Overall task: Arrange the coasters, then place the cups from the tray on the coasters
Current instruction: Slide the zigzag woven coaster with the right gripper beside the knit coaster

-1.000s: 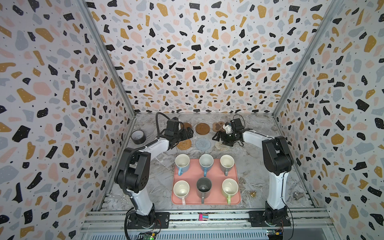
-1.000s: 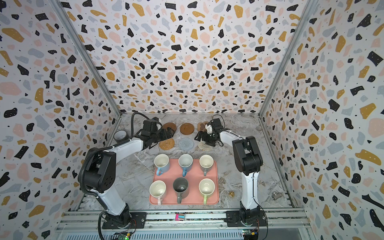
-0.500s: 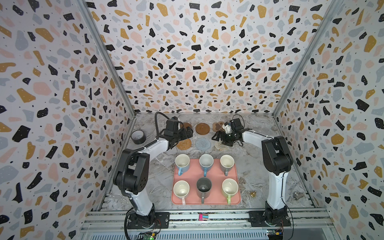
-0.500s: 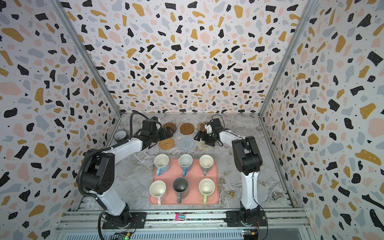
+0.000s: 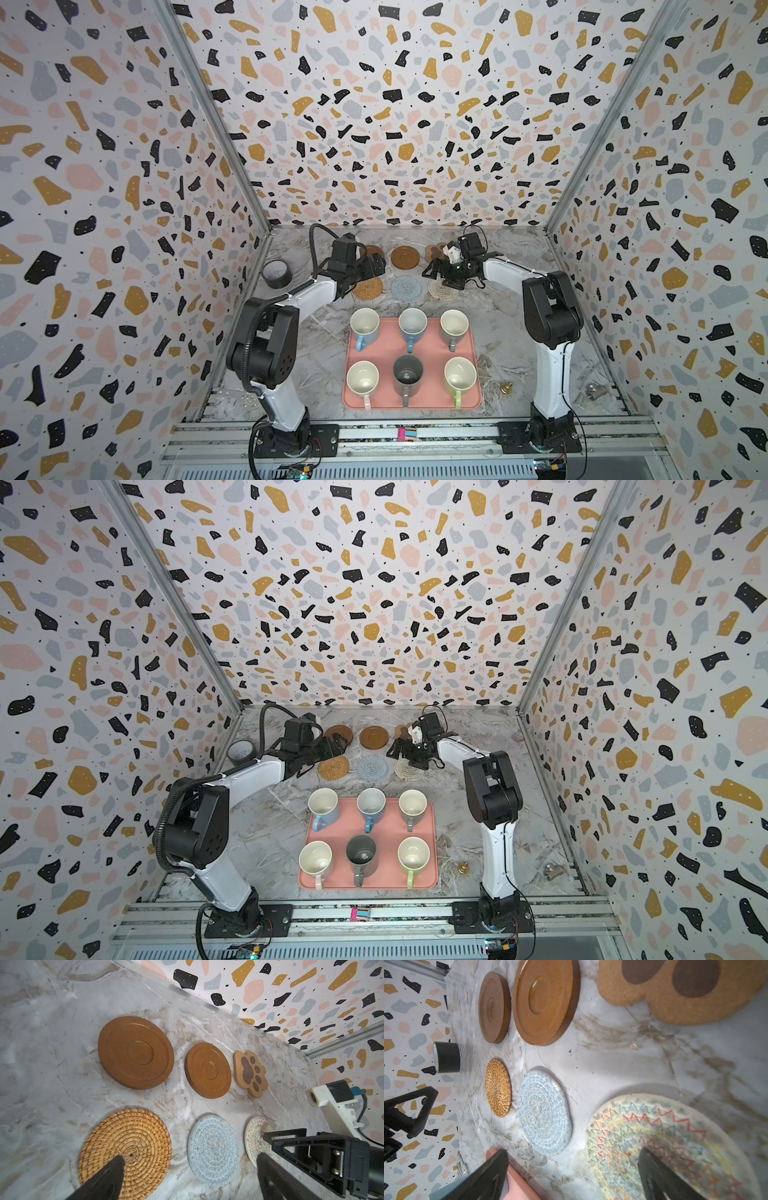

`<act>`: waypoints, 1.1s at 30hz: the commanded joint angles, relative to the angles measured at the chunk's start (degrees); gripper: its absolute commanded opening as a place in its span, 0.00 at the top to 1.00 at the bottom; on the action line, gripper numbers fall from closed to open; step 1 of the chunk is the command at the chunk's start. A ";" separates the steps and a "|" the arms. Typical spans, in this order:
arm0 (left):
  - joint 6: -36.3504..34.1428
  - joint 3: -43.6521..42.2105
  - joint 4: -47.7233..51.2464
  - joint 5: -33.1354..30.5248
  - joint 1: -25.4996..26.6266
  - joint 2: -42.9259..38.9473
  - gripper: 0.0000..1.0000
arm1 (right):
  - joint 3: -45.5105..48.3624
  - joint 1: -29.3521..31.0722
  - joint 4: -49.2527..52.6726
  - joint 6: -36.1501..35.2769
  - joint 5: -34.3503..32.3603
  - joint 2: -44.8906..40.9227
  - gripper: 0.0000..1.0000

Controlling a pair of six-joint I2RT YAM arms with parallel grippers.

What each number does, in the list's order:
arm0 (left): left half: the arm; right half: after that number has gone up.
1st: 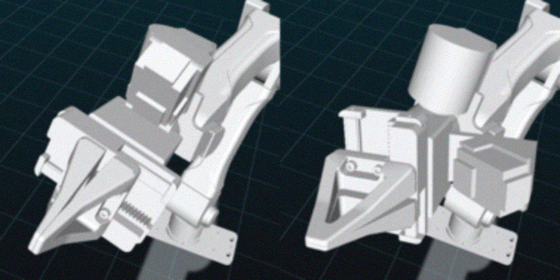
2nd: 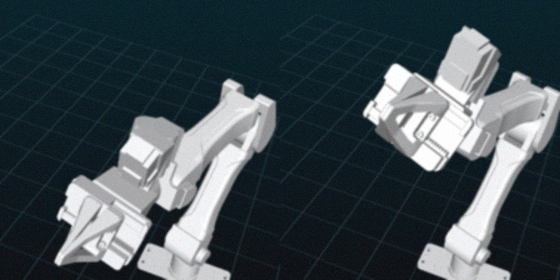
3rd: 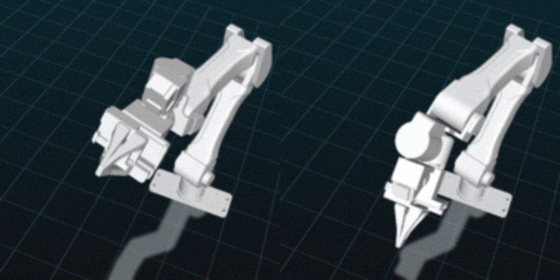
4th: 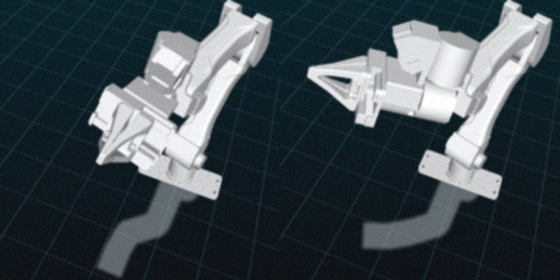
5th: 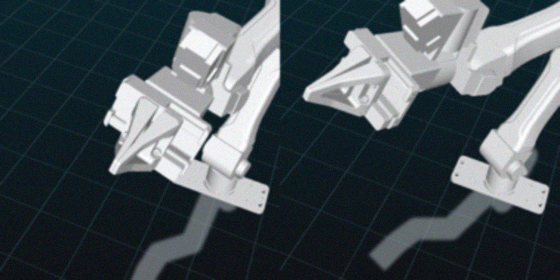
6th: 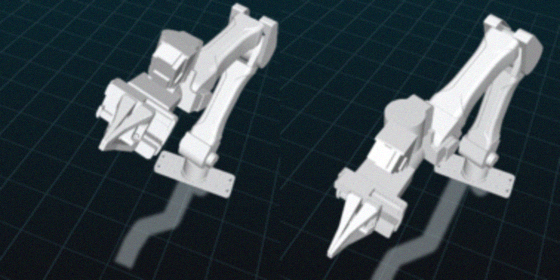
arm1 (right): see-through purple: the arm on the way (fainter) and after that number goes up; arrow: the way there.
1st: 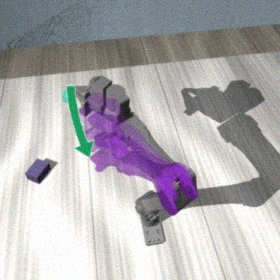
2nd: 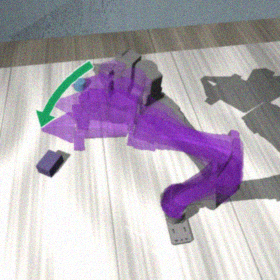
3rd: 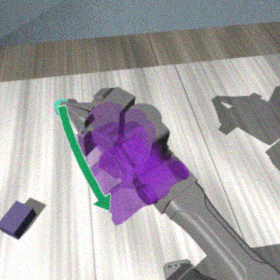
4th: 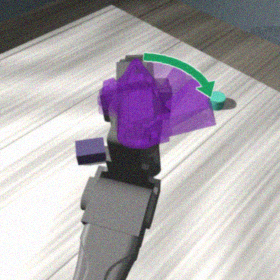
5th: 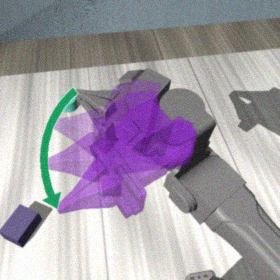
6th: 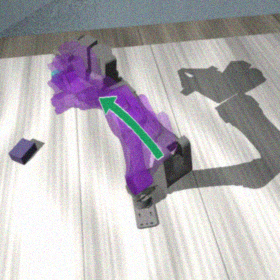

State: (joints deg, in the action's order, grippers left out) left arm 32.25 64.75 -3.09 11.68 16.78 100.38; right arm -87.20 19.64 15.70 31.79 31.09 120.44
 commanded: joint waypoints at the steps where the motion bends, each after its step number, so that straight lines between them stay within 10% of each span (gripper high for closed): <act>1: 0.01 0.18 -1.57 0.18 -0.25 -1.50 0.00 | -2.92 0.24 2.69 -1.09 0.26 -2.18 0.01; 33: -0.08 -0.62 -1.91 -1.40 -0.32 -4.31 0.00 | -1.18 -4.17 3.93 -3.45 -4.99 -10.75 0.01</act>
State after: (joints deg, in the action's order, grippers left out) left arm 32.25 64.73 -3.14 11.11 16.71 98.00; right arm -88.88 15.55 18.83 29.23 26.61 113.06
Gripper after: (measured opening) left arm 0.996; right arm 0.988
